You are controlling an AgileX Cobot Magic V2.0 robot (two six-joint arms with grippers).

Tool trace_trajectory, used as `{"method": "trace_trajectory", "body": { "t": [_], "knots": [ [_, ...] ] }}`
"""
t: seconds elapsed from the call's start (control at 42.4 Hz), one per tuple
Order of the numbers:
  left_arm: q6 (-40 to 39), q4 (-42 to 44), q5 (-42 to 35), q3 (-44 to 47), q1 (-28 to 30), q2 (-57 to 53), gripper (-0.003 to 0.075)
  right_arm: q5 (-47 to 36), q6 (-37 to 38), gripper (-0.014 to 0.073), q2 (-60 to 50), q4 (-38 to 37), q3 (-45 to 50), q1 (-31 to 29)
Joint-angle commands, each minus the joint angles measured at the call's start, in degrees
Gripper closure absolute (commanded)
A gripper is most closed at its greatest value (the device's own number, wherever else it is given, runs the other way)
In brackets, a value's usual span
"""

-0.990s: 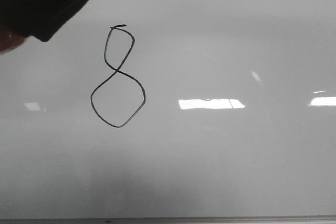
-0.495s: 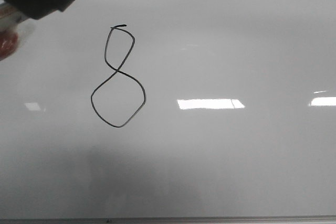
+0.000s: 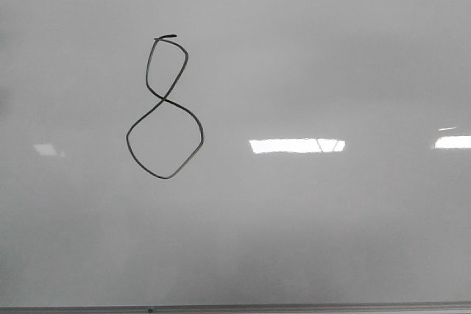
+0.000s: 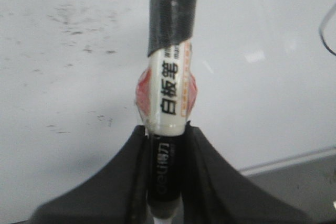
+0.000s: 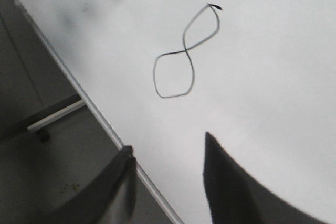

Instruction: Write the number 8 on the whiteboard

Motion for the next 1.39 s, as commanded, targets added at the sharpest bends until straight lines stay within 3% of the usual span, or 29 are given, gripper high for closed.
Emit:
{"method": "trace_trajectory", "body": {
  "t": [0.0,0.189,0.613,0.801,1.108,1.367],
  "knots": [
    [-0.9,-2.0,-11.8,1.6,6.5,-0.3,0.0741,-5.0,0.9,0.0434,-7.5,2.3,4.1,-3.0],
    [-0.9,-8.8,-27.8,9.2,14.7,-0.3,0.0741,-5.7,0.9,0.0665,-18.4,2.6,11.4,-5.6],
    [-0.9,-10.0,-48.7,11.6,15.6,14.9,0.0741,-6.5,0.8,0.0662,-21.9,2.7,14.1,-5.6],
    [-0.9,-10.0,-51.5,11.6,15.6,20.3,0.0735,-6.3,0.8,0.0662,-21.9,2.7,14.1,-5.6],
    [-0.8,-9.9,-53.2,11.6,15.6,23.6,0.0524,-6.1,0.8,0.0662,-21.9,2.7,14.1,-5.6],
    [-0.8,-9.9,-52.4,11.6,15.6,22.9,0.0435,-5.9,0.8,0.0662,-21.9,2.7,14.1,-5.6]
  ]
}}
